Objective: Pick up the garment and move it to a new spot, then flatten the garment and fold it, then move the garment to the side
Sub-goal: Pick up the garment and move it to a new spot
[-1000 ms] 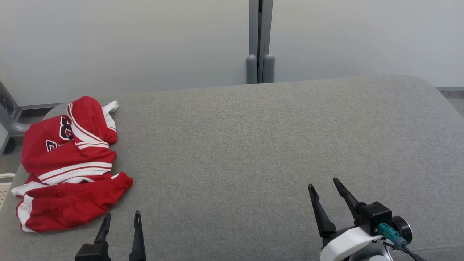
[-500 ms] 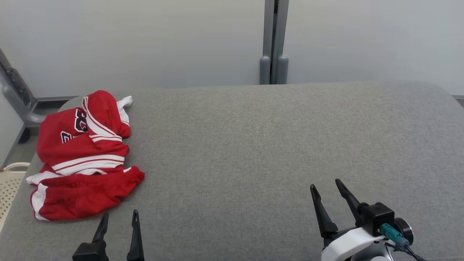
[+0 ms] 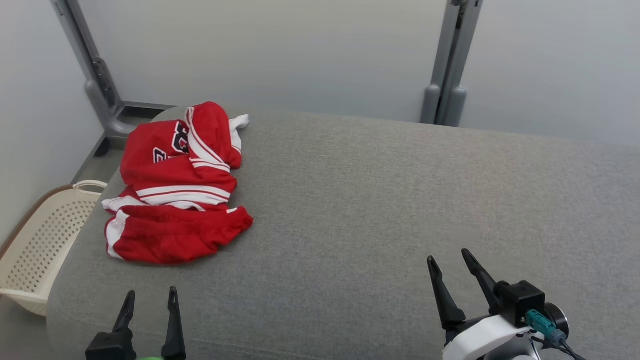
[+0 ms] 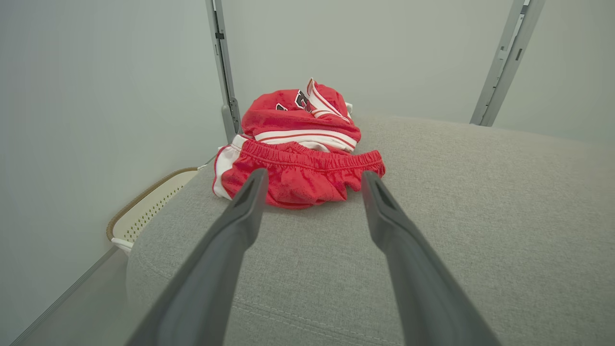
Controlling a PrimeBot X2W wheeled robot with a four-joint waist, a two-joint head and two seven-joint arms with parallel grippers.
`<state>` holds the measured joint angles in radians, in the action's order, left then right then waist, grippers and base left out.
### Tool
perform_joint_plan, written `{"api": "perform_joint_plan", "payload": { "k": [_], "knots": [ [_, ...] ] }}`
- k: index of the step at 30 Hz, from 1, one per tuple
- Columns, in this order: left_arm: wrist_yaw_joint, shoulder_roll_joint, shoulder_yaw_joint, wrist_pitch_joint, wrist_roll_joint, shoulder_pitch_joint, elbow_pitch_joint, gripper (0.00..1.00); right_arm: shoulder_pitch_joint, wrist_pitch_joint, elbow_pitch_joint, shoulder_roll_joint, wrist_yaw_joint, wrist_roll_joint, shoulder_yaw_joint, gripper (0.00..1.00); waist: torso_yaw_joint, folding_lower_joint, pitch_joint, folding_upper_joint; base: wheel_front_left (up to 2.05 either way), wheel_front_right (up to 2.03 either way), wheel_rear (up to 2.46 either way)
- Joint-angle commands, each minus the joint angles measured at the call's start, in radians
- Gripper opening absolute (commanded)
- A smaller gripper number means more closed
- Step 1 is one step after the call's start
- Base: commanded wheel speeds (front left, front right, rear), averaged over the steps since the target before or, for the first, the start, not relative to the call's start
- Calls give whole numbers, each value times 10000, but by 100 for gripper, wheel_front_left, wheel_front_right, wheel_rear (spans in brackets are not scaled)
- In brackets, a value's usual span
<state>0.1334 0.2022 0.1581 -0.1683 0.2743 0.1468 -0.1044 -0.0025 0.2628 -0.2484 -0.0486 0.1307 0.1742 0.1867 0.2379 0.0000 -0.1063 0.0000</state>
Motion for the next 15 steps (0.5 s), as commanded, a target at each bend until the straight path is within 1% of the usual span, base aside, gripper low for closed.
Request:
{"api": "perform_joint_plan", "payload": {
  "k": [1,5,8,15],
  "knots": [
    [43,73,-42,8,98,90,15,100,98,38,29,-32,1,42,14,100,571,0,-25,0,0,0,0],
    [65,119,-41,40,122,177,75,100,70,38,8,-34,1,59,6,100,852,0,-34,0,0,0,0],
    [92,138,-56,69,136,213,106,100,54,38,-16,-34,1,70,27,100,930,0,-39,0,0,0,0],
    [164,236,-118,131,232,259,132,100,31,38,-49,-35,1,49,100,100,768,0,-8,0,0,0,0]
  ]
}}
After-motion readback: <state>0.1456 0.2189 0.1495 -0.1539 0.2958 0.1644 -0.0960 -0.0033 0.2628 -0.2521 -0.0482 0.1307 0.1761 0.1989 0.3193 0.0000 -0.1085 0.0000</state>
